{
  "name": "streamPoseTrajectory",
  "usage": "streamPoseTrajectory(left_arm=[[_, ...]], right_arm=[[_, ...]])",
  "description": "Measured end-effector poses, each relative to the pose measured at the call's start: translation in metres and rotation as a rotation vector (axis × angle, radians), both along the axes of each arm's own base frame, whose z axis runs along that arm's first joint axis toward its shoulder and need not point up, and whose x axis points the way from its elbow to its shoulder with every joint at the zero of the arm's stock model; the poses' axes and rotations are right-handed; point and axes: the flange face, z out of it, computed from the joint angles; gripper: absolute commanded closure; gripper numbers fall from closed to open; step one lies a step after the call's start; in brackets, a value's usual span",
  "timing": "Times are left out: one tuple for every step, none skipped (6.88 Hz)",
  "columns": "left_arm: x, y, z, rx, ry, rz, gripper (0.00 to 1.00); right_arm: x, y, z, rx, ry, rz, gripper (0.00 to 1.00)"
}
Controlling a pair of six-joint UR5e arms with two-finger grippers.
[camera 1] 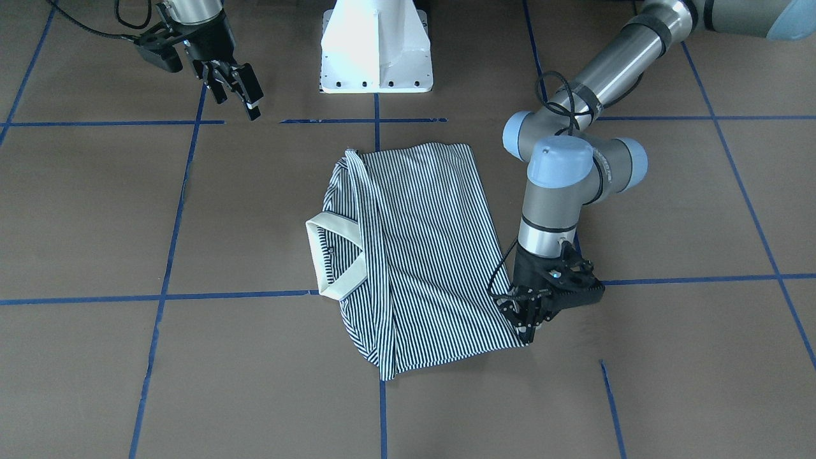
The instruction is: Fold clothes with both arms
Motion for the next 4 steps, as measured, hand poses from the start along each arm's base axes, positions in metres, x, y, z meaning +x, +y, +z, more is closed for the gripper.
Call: streamPoseTrajectory(left_arm=[[-0.003, -0.014, 0.005, 0.024, -0.006, 0.002, 0.64], [-0.009, -0.014, 0.007, 0.046, 0.013, 0.010, 0.64], [-0.021, 0.002, 0.013, 0.062, 0.051, 0.040, 0.64], [-0.035, 0.022, 0.020, 0.066, 0.086, 0.078, 0.64]], right_arm=[[-0.013, -0.006, -0.010, 0.017, -0.015, 0.013, 0.00], [-0.036, -0.015, -0.020, 0.030, -0.022, 0.019, 0.00], [-0.067, -0.026, -0.033, 0.058, -0.017, -0.002, 0.00], [-0.102, -0.035, -0.044, 0.113, 0.009, -0.063, 0.00]])
